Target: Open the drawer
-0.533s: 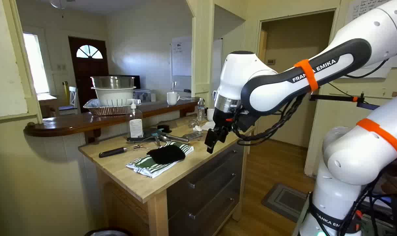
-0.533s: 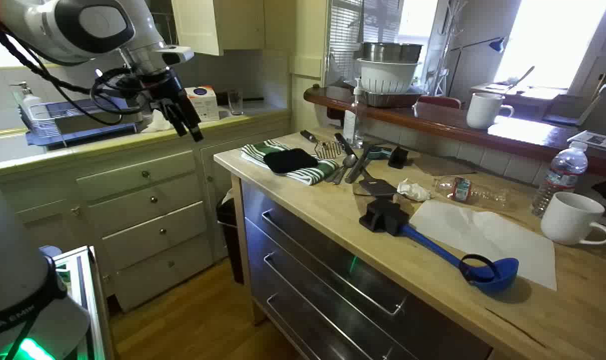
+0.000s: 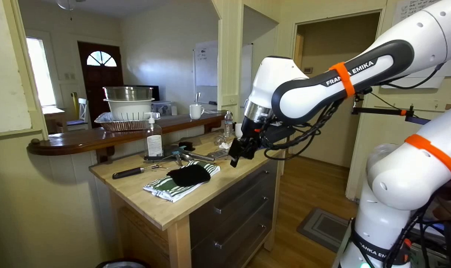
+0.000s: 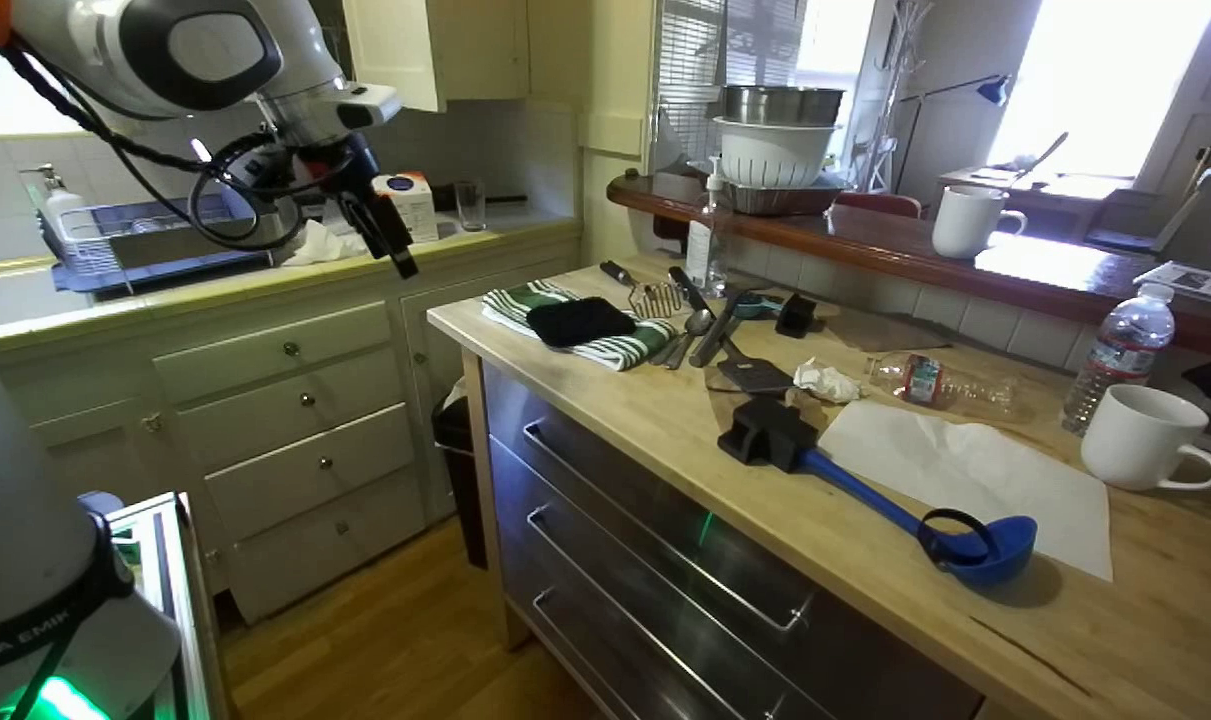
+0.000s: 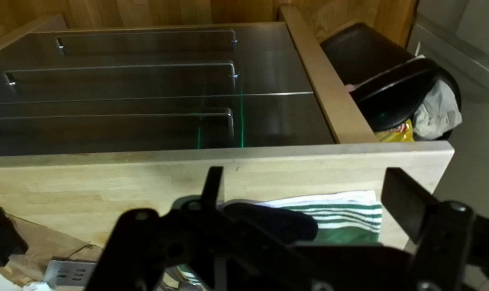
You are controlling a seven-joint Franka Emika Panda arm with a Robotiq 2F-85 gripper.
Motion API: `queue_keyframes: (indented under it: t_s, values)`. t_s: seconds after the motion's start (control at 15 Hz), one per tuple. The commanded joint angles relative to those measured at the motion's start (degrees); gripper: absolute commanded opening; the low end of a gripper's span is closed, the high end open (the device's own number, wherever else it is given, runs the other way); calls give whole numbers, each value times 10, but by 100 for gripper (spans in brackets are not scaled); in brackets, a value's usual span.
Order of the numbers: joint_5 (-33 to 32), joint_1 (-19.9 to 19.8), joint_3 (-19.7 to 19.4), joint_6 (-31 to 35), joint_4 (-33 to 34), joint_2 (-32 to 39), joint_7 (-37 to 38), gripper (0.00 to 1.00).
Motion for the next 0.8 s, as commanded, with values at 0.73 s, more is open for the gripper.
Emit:
queue_keyframes:
  t_s: [0.73]
  values:
    - [363, 53, -302, 327, -5, 235, -142, 100]
